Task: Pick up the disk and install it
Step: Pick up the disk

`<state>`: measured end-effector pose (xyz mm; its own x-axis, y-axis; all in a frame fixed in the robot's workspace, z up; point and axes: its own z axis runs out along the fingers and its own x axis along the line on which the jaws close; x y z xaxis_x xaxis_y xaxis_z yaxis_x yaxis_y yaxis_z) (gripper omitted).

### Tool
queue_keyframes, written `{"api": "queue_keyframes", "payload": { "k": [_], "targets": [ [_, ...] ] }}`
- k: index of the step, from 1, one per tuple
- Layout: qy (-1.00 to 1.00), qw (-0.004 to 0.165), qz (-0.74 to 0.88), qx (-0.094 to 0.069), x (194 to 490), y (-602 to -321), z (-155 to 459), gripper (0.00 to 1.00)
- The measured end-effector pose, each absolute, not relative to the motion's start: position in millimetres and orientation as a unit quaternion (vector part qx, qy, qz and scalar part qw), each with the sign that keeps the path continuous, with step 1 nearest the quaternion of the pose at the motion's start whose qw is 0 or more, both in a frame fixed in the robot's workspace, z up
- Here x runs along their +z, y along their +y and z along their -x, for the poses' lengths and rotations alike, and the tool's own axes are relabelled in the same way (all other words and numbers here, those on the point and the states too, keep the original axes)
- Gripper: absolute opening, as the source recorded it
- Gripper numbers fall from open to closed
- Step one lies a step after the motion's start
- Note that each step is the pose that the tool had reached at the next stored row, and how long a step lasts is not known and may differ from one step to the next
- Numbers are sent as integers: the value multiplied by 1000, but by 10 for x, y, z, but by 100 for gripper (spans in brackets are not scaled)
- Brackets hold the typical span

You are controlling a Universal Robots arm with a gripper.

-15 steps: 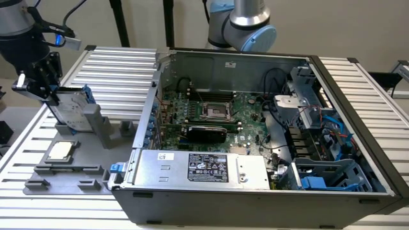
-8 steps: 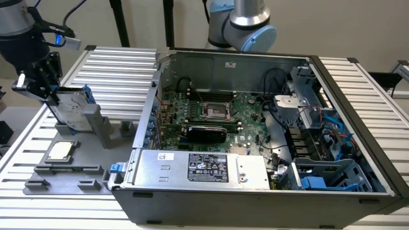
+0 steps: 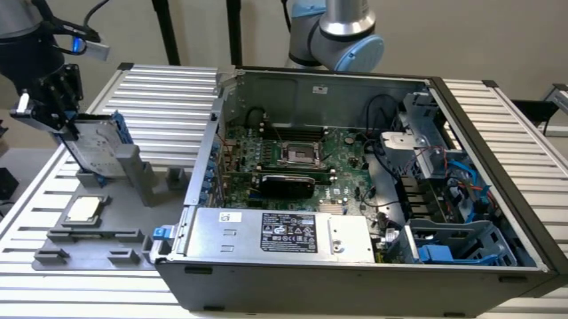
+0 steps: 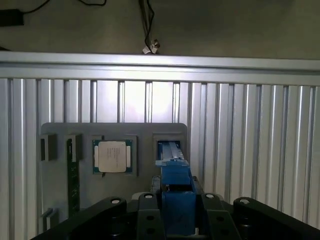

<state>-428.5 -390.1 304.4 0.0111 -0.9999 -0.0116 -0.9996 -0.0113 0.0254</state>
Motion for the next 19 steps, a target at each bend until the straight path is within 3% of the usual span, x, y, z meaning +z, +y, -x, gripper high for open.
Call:
{"api": "queue_keyframes", "payload": {
  "k": [19],
  "targets": [
    [-703,5,-711,-13,3901,-3901,4144,33]
  ]
}}
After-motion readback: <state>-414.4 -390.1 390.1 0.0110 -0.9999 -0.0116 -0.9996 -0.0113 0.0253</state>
